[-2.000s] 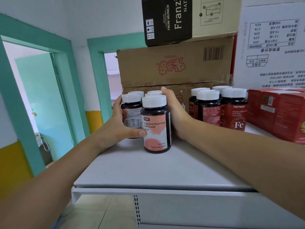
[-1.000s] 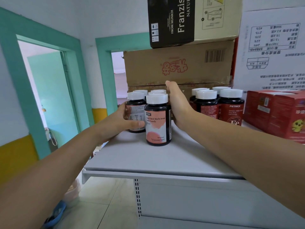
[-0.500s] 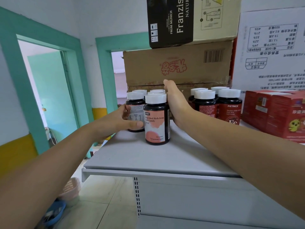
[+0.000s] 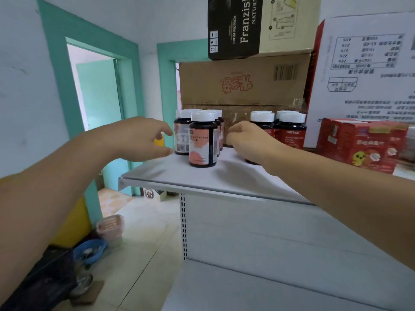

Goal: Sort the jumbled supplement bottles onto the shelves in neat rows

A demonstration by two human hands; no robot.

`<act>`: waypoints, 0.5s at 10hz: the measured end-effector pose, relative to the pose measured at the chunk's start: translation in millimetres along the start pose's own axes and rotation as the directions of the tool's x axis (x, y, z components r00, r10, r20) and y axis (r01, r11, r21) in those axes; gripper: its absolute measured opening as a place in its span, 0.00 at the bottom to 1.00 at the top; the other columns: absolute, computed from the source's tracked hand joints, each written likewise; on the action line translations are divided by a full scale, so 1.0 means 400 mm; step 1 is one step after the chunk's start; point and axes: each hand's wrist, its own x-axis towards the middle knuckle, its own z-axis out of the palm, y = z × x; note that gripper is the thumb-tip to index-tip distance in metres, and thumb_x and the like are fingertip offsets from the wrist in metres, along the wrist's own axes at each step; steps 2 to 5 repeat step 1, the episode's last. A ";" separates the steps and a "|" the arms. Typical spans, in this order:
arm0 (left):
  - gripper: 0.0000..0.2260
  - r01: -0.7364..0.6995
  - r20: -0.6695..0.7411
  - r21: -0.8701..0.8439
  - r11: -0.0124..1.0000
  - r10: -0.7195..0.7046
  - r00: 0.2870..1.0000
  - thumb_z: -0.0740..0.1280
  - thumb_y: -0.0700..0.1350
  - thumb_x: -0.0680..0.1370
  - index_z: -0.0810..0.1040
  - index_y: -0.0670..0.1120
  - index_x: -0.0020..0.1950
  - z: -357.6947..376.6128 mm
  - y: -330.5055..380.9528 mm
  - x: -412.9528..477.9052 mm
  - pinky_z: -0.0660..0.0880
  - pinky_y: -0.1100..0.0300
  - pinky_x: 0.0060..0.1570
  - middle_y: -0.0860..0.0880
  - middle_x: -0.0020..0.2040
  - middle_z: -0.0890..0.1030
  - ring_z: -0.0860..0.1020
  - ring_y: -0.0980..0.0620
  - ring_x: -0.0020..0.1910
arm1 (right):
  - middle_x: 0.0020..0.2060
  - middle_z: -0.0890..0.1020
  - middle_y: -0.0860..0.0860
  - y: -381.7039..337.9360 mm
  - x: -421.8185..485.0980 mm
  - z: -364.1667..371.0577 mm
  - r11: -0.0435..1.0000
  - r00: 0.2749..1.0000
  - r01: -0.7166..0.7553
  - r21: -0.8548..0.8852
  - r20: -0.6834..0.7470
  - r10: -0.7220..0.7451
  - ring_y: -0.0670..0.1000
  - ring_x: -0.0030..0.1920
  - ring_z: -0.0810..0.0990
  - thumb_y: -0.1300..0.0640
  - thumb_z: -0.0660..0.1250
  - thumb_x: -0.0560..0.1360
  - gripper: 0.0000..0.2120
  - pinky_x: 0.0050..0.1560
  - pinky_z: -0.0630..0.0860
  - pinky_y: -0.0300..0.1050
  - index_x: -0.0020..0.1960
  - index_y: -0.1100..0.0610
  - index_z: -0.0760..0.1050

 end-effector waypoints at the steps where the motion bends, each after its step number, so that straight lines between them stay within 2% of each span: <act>1: 0.22 0.000 -0.121 0.065 0.998 0.008 0.993 0.64 0.59 0.78 0.68 0.57 0.70 0.015 0.057 -0.091 0.74 0.55 0.55 0.55 0.63 0.77 0.76 0.52 0.59 | 0.54 0.76 0.46 0.042 -0.092 -0.057 0.923 0.993 0.100 -0.372 0.096 -0.068 0.50 0.54 0.75 0.54 0.60 0.79 0.13 0.52 0.72 0.44 0.63 0.53 0.72; 5: 0.22 0.000 -0.121 0.065 0.998 0.008 0.993 0.64 0.59 0.78 0.68 0.57 0.70 0.015 0.057 -0.091 0.74 0.55 0.55 0.55 0.63 0.77 0.76 0.52 0.59 | 0.54 0.76 0.46 0.042 -0.092 -0.057 0.923 0.993 0.100 -0.372 0.096 -0.068 0.50 0.54 0.75 0.54 0.60 0.79 0.13 0.52 0.72 0.44 0.63 0.53 0.72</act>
